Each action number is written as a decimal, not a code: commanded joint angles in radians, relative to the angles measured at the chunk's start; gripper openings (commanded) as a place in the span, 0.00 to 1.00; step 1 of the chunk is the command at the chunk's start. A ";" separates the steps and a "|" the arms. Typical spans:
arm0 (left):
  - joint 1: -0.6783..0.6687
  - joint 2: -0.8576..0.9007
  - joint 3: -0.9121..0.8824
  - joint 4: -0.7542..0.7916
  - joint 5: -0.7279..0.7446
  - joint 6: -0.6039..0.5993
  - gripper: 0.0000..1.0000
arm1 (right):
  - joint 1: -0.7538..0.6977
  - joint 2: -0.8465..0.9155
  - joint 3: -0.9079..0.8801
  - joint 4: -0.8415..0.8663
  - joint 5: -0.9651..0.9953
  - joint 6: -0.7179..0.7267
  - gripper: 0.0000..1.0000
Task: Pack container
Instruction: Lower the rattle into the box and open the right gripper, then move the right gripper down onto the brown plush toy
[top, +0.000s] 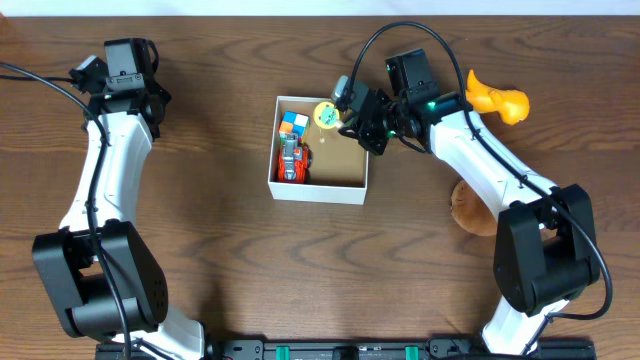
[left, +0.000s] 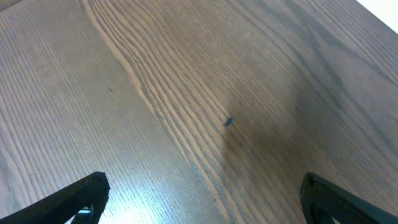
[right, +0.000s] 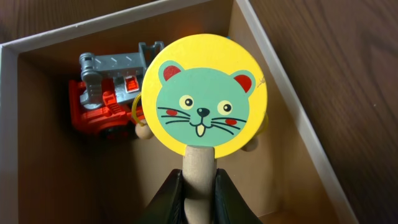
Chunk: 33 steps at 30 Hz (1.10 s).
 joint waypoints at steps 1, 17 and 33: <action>0.002 -0.025 0.023 -0.003 -0.020 0.013 0.98 | 0.006 0.004 0.018 0.011 -0.026 -0.011 0.09; 0.002 -0.025 0.023 -0.003 -0.020 0.013 0.98 | -0.026 -0.037 0.072 0.094 -0.003 0.270 0.53; 0.002 -0.025 0.023 -0.003 -0.020 0.013 0.98 | -0.251 -0.364 0.125 -0.637 0.399 0.420 0.90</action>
